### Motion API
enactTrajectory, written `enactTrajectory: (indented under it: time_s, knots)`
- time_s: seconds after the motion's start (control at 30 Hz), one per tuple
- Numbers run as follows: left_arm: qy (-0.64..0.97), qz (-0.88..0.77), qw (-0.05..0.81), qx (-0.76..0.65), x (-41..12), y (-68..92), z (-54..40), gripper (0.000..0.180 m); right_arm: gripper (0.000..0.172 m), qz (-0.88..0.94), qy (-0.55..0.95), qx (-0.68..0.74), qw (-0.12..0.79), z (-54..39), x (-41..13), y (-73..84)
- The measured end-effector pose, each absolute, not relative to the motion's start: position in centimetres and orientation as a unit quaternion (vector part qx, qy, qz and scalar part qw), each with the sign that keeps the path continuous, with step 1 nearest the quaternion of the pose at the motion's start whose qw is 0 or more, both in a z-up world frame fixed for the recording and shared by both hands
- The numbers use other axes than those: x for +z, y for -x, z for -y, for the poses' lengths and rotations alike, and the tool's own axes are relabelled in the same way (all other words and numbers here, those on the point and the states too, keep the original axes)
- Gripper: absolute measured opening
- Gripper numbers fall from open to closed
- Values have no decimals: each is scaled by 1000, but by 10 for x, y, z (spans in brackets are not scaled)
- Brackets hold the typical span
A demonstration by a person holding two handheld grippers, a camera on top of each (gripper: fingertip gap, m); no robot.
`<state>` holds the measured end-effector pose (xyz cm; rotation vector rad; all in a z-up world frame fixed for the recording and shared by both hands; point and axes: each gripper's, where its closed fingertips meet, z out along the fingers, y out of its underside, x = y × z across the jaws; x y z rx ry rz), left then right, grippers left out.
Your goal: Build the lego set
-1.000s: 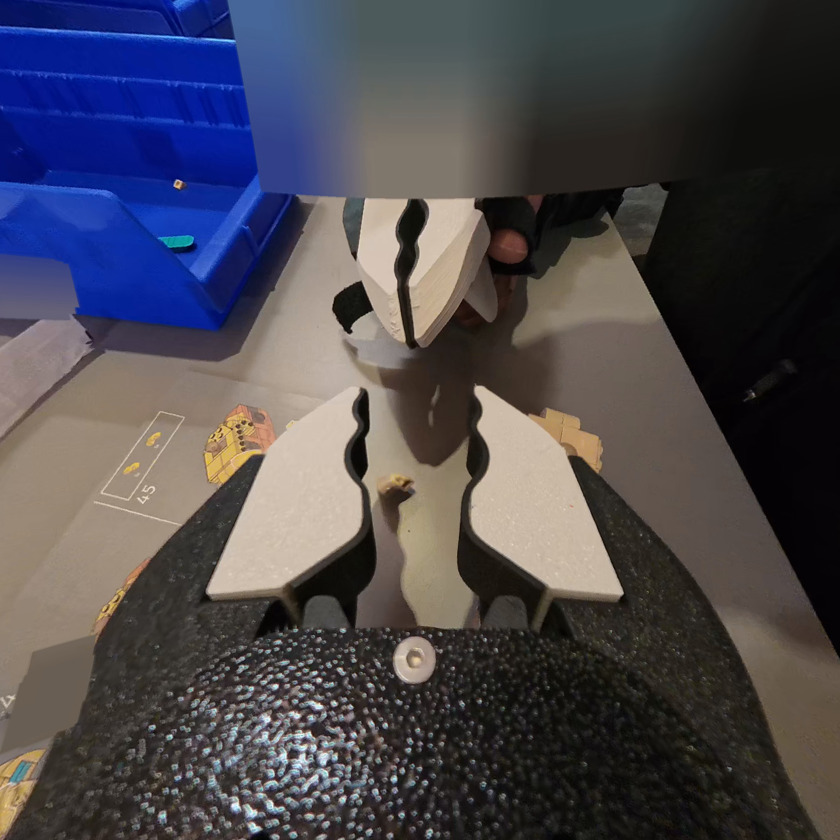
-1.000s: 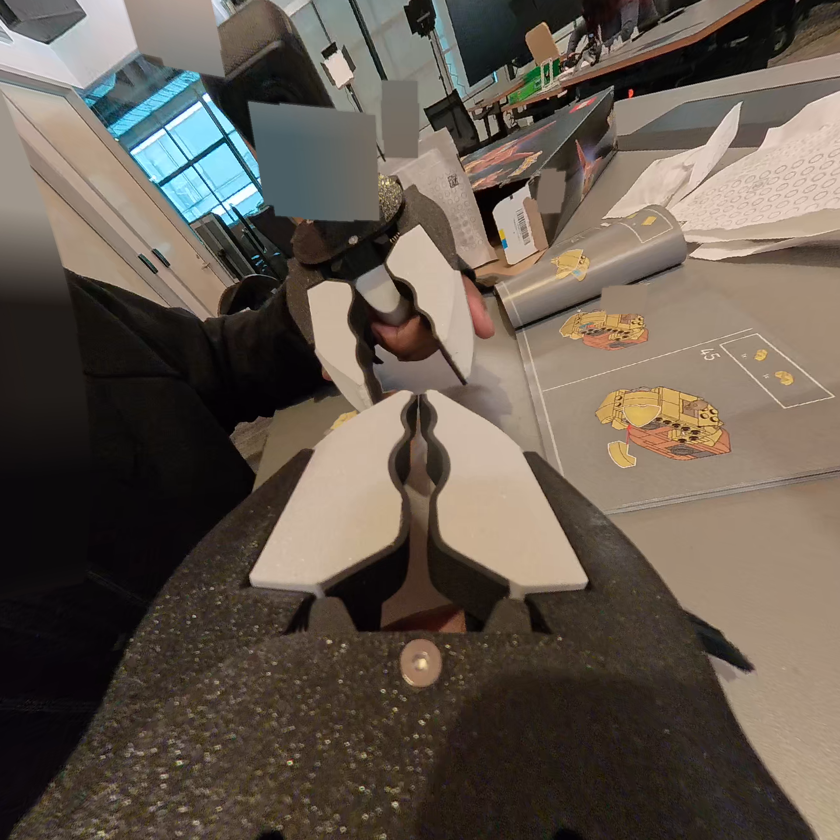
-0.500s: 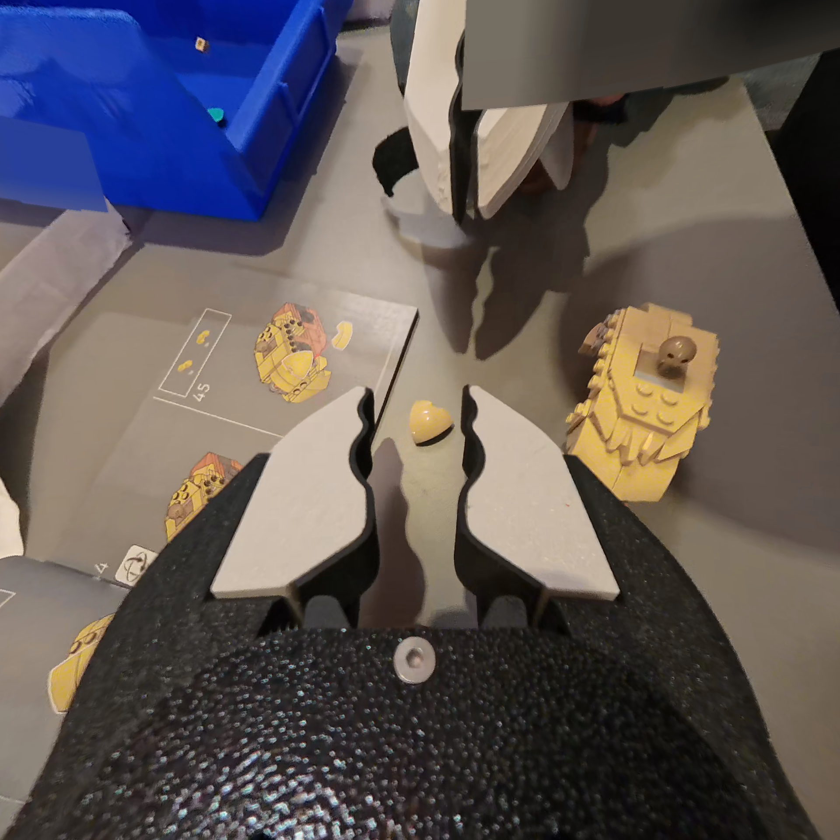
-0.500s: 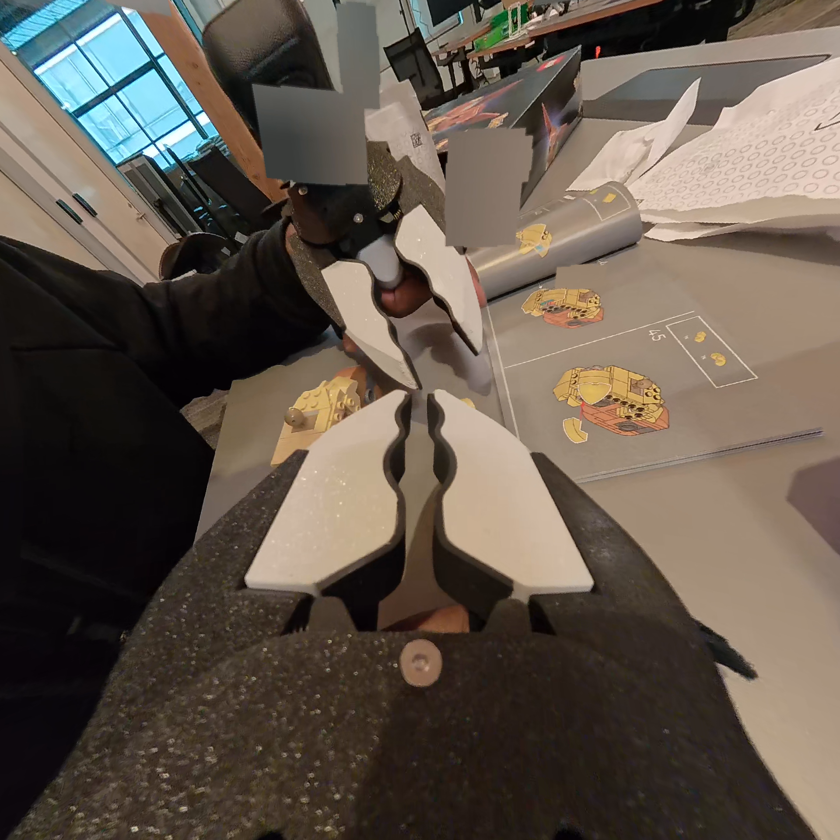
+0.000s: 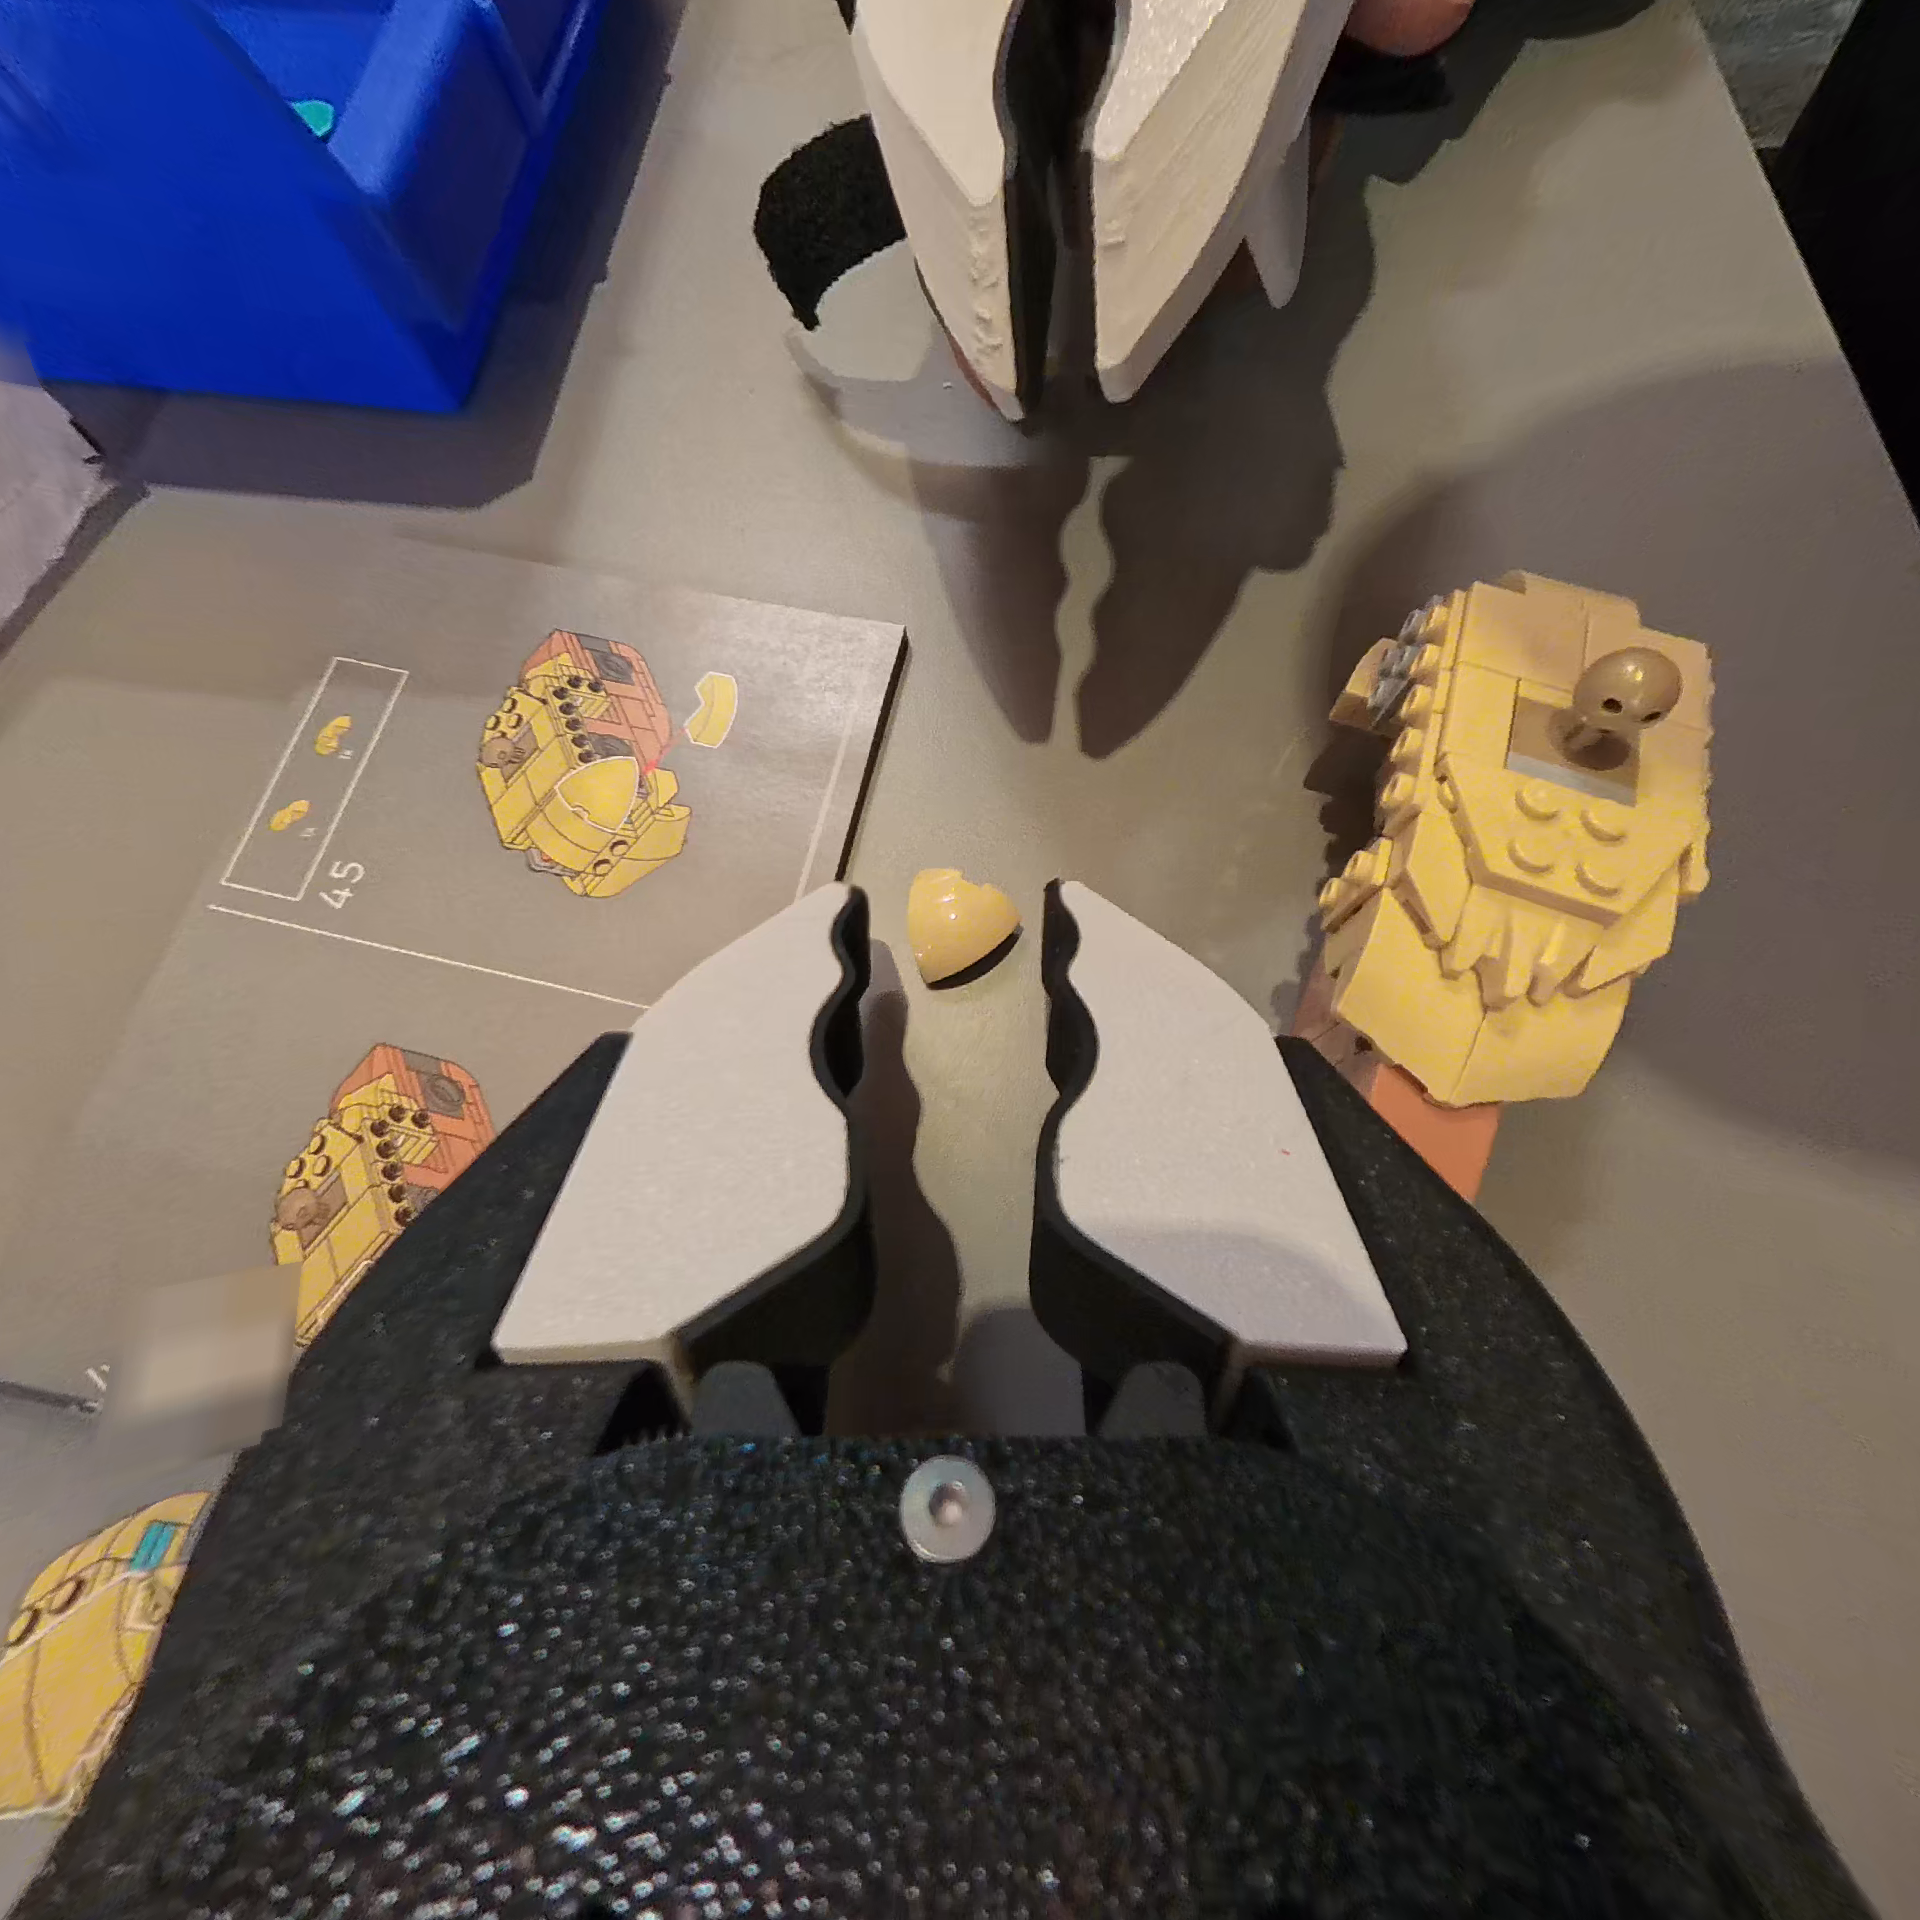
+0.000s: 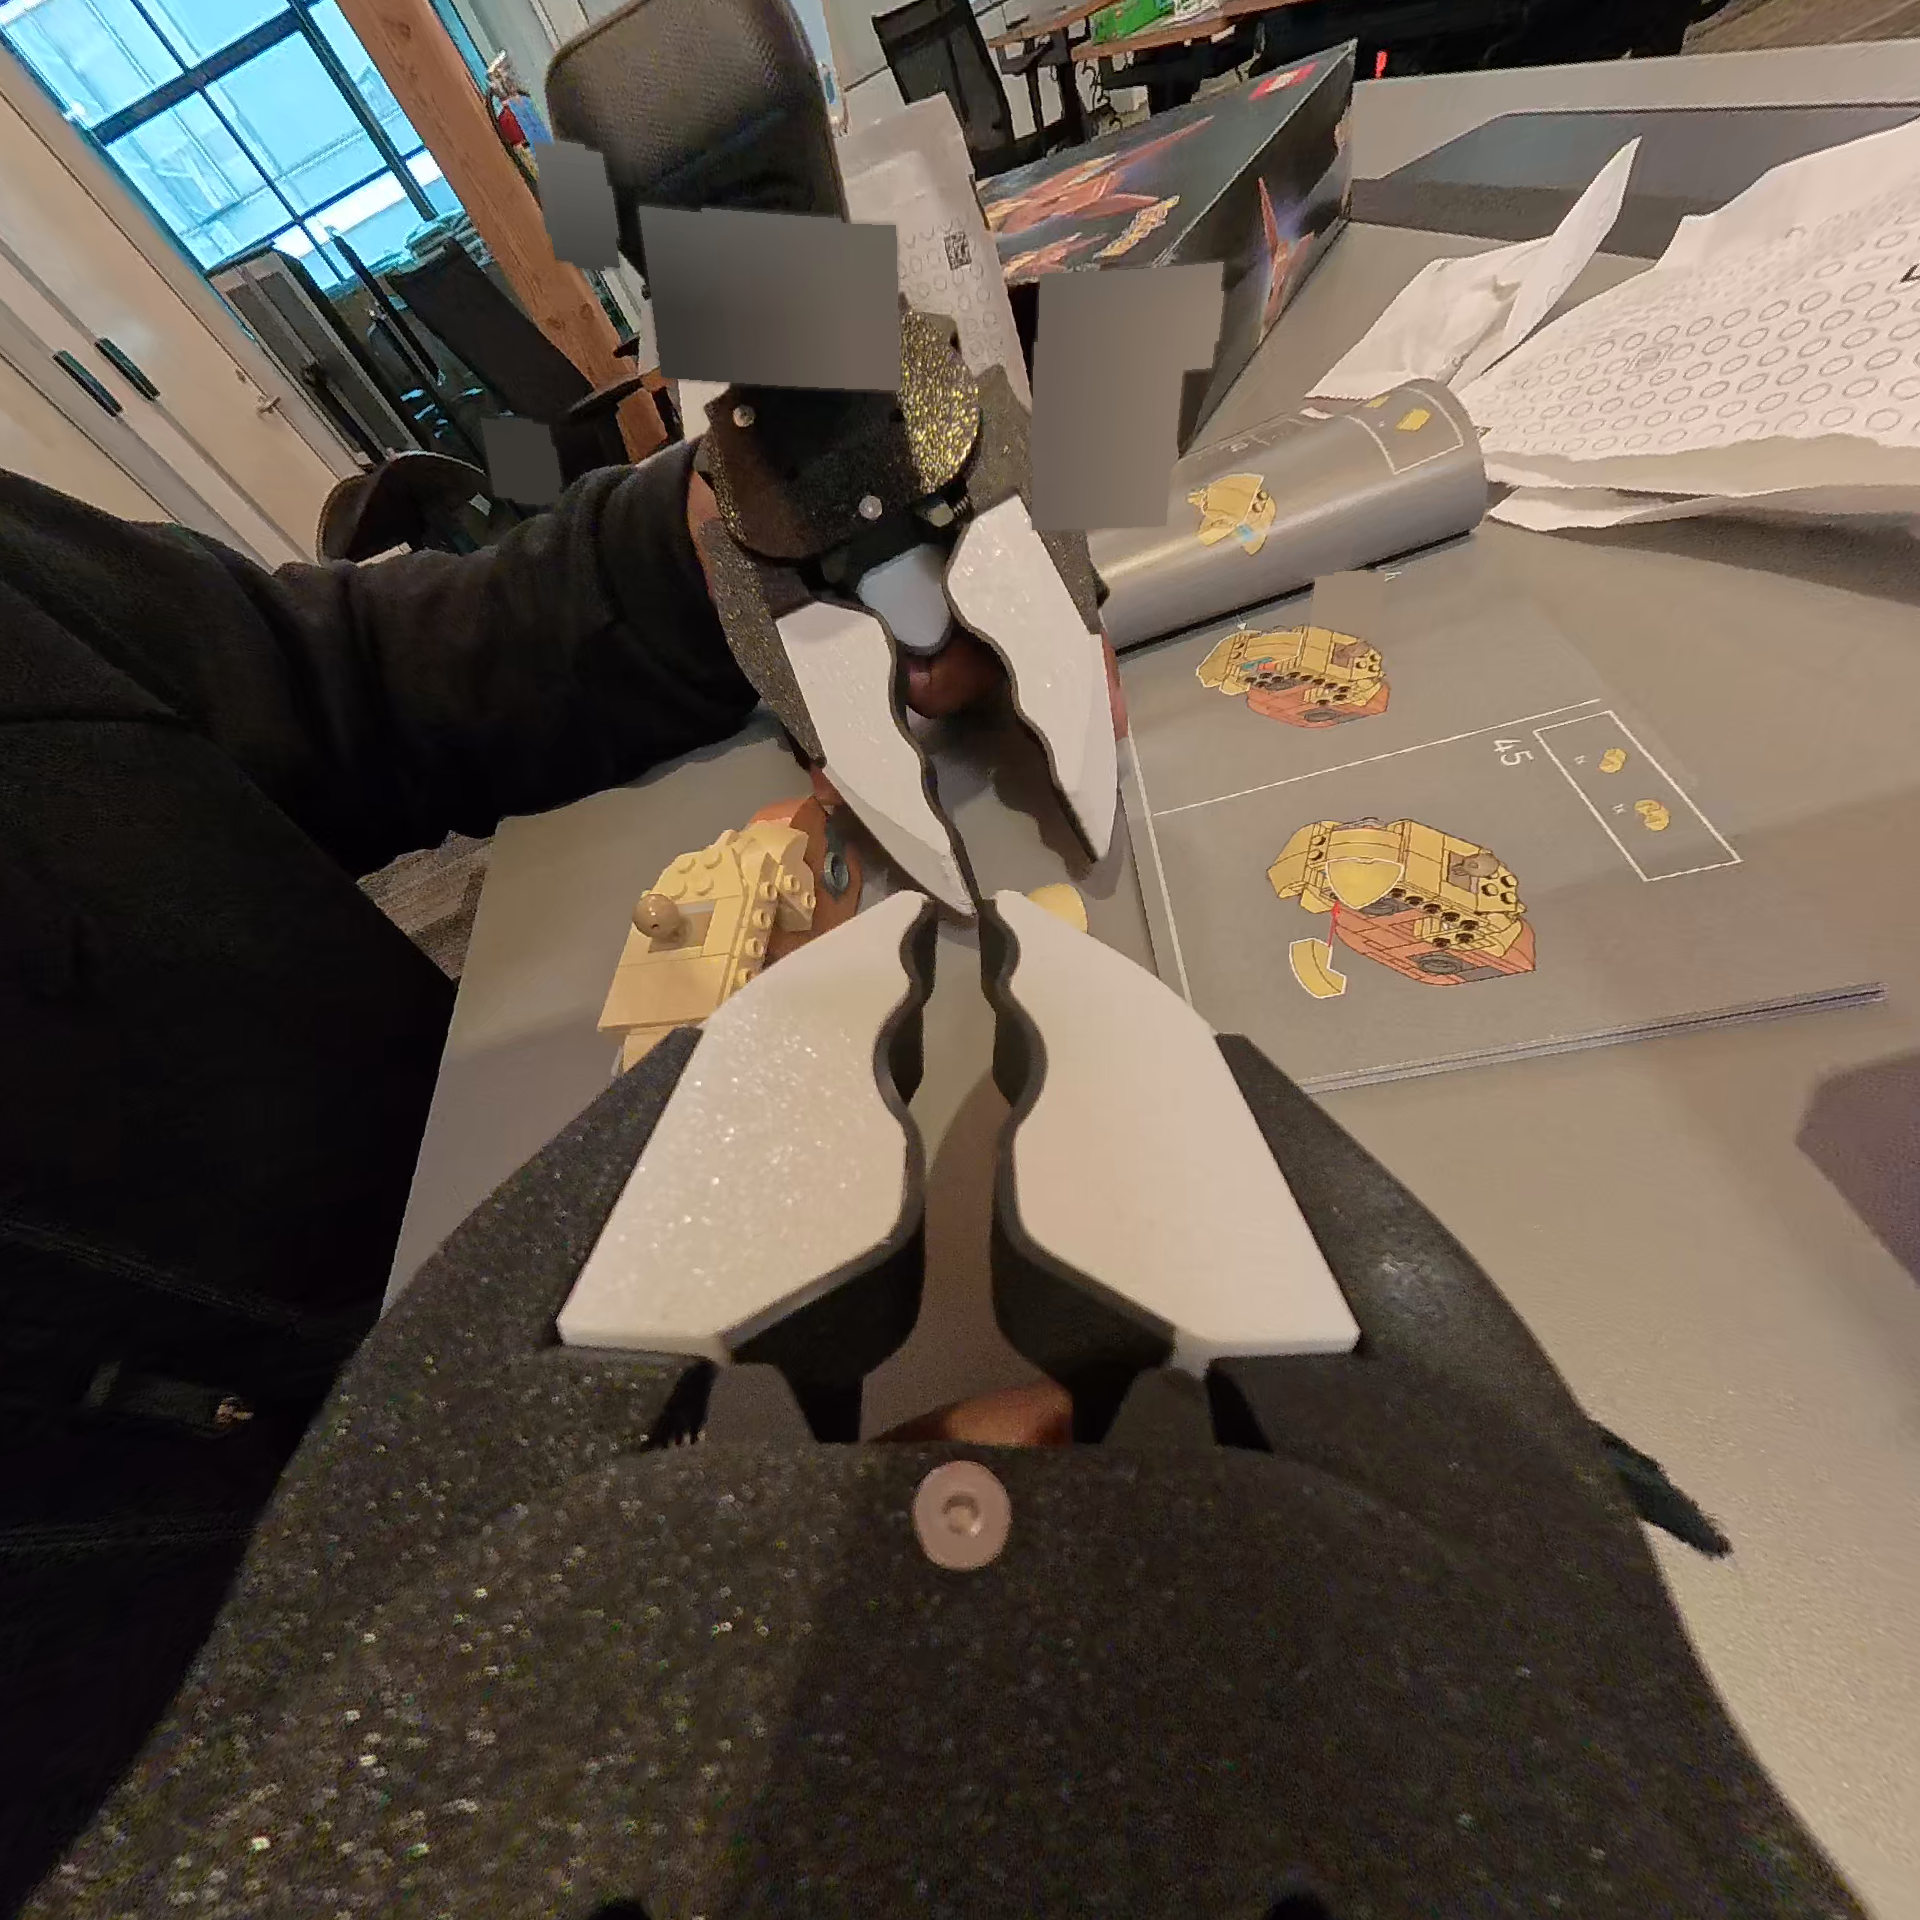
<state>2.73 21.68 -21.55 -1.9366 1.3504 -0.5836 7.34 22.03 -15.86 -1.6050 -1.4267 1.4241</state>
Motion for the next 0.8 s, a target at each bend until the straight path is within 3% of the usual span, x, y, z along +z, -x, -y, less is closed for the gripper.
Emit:
enactTrajectory:
  time_s: [0.8]
  knots:
    - [752,-537,319,-213,-229,-28,-215,21,9,541,604,513,282,-222,-165,-73]
